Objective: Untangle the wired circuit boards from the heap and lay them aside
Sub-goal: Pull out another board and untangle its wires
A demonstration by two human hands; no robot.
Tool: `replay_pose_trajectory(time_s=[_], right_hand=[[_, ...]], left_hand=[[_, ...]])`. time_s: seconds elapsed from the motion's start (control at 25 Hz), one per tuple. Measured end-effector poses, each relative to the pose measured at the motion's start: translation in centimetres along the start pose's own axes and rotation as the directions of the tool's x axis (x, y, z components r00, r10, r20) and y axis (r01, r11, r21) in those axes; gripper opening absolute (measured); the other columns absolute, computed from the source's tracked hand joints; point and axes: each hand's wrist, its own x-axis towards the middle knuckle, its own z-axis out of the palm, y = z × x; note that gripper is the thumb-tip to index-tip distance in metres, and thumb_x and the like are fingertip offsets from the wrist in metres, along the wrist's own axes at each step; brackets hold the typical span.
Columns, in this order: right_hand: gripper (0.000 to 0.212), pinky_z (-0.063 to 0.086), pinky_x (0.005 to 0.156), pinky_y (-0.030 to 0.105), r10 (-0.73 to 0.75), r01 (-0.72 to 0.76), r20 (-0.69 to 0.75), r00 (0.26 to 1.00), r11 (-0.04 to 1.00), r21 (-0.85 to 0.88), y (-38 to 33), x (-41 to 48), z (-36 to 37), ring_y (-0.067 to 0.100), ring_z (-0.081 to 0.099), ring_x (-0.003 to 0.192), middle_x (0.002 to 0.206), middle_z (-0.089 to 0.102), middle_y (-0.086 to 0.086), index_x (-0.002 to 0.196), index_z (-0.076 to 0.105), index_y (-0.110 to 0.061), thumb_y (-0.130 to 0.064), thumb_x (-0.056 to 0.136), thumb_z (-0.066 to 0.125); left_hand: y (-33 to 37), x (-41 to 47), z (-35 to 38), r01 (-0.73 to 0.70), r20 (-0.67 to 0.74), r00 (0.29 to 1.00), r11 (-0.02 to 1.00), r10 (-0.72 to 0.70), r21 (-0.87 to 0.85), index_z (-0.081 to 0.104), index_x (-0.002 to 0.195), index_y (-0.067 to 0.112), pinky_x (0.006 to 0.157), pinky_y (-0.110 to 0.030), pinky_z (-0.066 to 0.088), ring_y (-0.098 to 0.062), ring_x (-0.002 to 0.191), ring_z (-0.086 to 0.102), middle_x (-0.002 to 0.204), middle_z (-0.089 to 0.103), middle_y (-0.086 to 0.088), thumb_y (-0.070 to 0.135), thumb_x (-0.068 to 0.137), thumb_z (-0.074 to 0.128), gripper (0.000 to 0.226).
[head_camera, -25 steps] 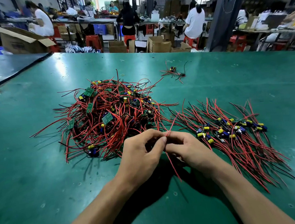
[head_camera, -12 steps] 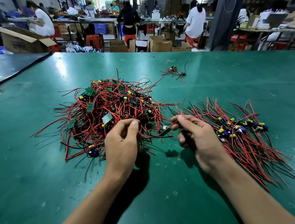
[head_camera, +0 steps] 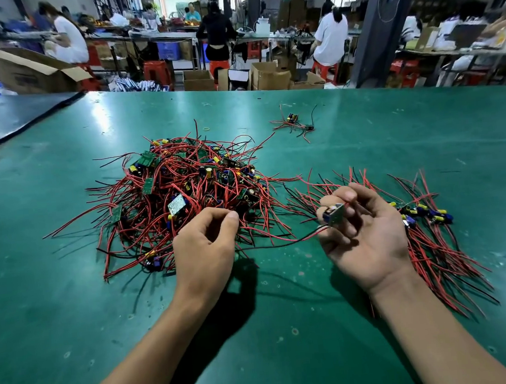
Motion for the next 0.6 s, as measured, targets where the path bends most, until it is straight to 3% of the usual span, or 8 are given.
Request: replay_pose_trajectory(time_s=[0.12,0.2,0.28,0.36,0.44,0.52,0.6], right_hand=[[0.027,0.012,0.037,0.019,0.067,-0.073,0.066,0.996,0.994,0.086,-0.2,0.0,-0.4,0.007,0.011,0.046,0.059,0.021,-0.009,0.066,0.037,-0.025,-0.028,0.090,0.047],[0.032,0.008,0.041,0.020,0.116,-0.119,0.076,0.990,0.992,0.031,0.3,0.2,-0.3,0.007,0.011,0.047,0.061,0.014,-0.009,0.064,0.034,-0.026,-0.031,0.092,0.050],[0.038,0.006,0.044,0.023,0.149,-0.140,0.052,0.987,0.979,-0.150,1.3,0.4,-0.1,0.008,0.012,0.045,0.060,0.014,-0.008,0.060,0.035,-0.025,-0.035,0.090,0.056],[0.041,0.008,0.047,0.024,0.128,-0.121,-0.006,0.992,0.915,-0.386,2.7,0.6,0.1,0.007,0.017,0.040,0.056,0.022,-0.007,0.058,0.038,-0.024,-0.041,0.084,0.064],[0.039,0.019,0.047,0.025,0.081,-0.106,-0.070,0.994,0.838,-0.535,4.0,0.6,0.3,0.008,0.027,0.040,0.055,0.032,-0.004,0.058,0.047,-0.022,-0.046,0.077,0.070],[0.033,0.036,0.048,0.024,0.044,-0.085,-0.082,0.996,0.802,-0.592,4.6,0.5,0.4,0.017,0.043,0.048,0.059,0.044,0.004,0.065,0.059,-0.018,-0.045,0.078,0.071],[0.026,0.049,0.059,0.032,0.023,-0.050,-0.051,0.998,0.768,-0.639,4.7,0.4,0.3,0.027,0.057,0.066,0.071,0.056,0.014,0.078,0.069,-0.015,-0.041,0.083,0.072]], left_hand=[[0.2,-0.1,0.1,0.143,0.070,0.989,0.962,-0.130,-0.233,0.068,0.079,0.011,0.044,-0.026,0.034,-0.015,0.048,0.044,0.056,0.052,0.000,0.018,0.095,0.061,0.018],[0.7,-0.4,0.6,0.264,0.216,0.957,0.895,-0.195,-0.360,0.068,0.081,0.008,0.040,-0.020,0.035,-0.016,0.043,0.048,0.059,0.057,-0.004,0.016,0.094,0.061,0.017],[1.1,-1.0,1.3,0.429,0.441,0.864,0.813,-0.243,-0.393,0.068,0.082,0.005,0.040,-0.020,0.042,-0.016,0.043,0.056,0.063,0.063,-0.009,0.022,0.088,0.065,0.019],[1.3,-1.5,1.9,0.587,0.638,0.721,0.726,-0.269,-0.358,0.066,0.084,0.005,0.042,-0.023,0.049,-0.019,0.046,0.061,0.067,0.066,-0.011,0.030,0.080,0.069,0.025],[1.3,-2.1,2.2,0.648,0.730,0.635,0.689,-0.252,-0.325,0.061,0.089,0.006,0.045,-0.026,0.052,-0.025,0.050,0.065,0.071,0.067,-0.014,0.032,0.078,0.072,0.030],[1.2,-2.4,2.3,0.641,0.726,0.644,0.688,-0.241,-0.340,0.059,0.089,0.009,0.045,-0.026,0.052,-0.026,0.051,0.065,0.072,0.067,-0.019,0.028,0.077,0.075,0.028],[1.0,-2.3,2.3,0.591,0.656,0.711,0.719,-0.252,-0.365,0.062,0.082,0.012,0.046,-0.025,0.050,-0.022,0.051,0.061,0.069,0.062,-0.016,0.024,0.071,0.080,0.025]])
